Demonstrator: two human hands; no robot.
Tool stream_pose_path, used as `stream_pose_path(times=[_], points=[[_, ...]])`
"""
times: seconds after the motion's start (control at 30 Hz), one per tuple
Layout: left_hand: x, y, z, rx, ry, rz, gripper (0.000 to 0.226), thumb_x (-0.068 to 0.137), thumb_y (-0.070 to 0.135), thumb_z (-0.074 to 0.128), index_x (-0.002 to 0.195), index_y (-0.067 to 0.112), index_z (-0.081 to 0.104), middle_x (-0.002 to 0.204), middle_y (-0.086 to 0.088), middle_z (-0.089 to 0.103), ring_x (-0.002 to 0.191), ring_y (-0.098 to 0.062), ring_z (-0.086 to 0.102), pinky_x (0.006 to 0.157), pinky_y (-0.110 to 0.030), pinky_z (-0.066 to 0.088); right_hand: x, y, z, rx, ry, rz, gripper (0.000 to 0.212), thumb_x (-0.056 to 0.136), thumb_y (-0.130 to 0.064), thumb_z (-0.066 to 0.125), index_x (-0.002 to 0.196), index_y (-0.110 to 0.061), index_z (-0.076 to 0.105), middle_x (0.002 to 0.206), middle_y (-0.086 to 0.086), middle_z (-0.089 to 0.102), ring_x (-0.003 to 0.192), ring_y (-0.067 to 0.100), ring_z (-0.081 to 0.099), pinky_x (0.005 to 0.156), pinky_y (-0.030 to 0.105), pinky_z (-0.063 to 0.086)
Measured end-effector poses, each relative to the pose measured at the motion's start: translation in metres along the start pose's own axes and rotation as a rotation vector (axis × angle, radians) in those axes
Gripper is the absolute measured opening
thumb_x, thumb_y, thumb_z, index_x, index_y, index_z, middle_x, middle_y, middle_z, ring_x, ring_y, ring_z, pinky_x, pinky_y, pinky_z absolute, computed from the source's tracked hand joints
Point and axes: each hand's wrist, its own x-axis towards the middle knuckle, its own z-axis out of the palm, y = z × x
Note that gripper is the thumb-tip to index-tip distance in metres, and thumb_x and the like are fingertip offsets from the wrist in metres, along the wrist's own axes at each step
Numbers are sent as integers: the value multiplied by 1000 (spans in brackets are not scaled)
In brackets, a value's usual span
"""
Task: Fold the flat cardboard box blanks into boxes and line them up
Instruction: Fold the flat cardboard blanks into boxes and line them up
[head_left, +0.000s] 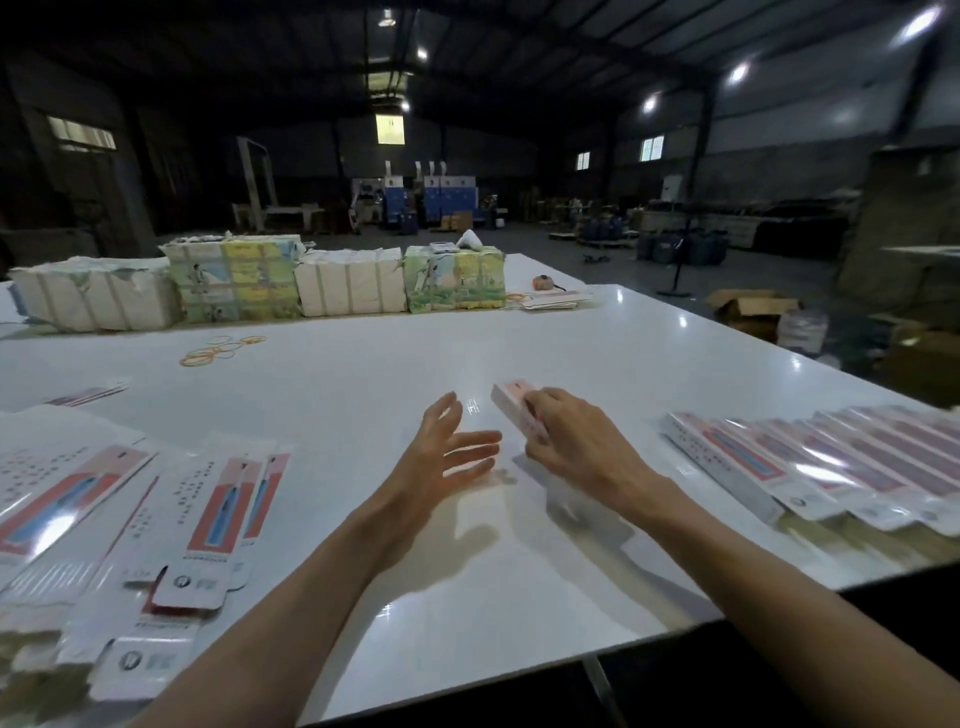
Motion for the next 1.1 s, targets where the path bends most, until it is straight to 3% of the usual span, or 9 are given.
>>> stream_pose_path(times=[0.13,0.23,0.3,0.43,0.57,0.73,0.87,1.0,1.1], points=[[-5,0,-5,139,-118,30,38,107,42,60,135,17,68,118,-18,75,116,-32,72,97,-32,59,-37,60,-11,-90,-27,217,43,102,-28,61,142,-16,49,127,4,61,100,21,60,89,32,49],[-6,-2,-5,186,-150,60,27,108,24,59,128,12,73,109,-18,74,108,-30,72,95,-30,59,-64,97,-15,-361,-87,320,44,107,-25,45,149,-14,40,148,8,50,135,27,48,119,42,36],[-6,-3,-5,198,-162,69,25,109,19,58,127,10,73,107,-18,74,104,-27,72,94,-29,59,-75,111,-22,-470,-109,342,48,108,-22,41,155,-14,34,156,8,44,145,27,40,125,43,27],[-5,-3,-6,233,-171,81,24,109,17,58,123,16,77,107,-18,75,104,-26,73,93,-28,58,-84,120,-39,-495,-95,420,45,108,-19,46,153,-16,41,151,6,50,136,24,51,116,40,41],[-2,-5,-9,291,-176,83,24,108,18,58,123,19,77,107,-17,75,104,-23,72,92,-28,58,-78,107,-42,-506,-72,396,42,105,-16,52,147,-15,44,149,5,51,137,24,49,117,38,37],[-2,-3,-7,359,-136,76,24,105,32,61,116,18,78,92,-9,71,87,-20,65,82,-26,55,-21,39,-21,-304,50,149,21,105,-18,47,119,-14,61,116,5,64,107,27,61,85,41,50],[-4,10,-7,340,76,19,34,107,39,57,95,14,76,76,-6,57,66,-19,53,63,-25,44,22,-21,13,-112,127,50,17,102,-18,46,93,-12,59,82,3,65,74,29,65,62,38,51],[-7,42,-28,687,157,-84,29,107,39,57,102,17,75,79,2,70,63,-10,62,64,-23,51,33,-34,47,19,80,92,17,103,-20,44,103,-14,60,85,3,69,76,31,64,63,36,41],[-22,71,-63,1120,207,-210,23,104,38,62,115,19,68,104,2,74,85,-12,70,76,-29,53,34,-23,60,132,68,137,18,100,-18,45,104,-18,63,81,2,68,78,33,62,66,37,40]])
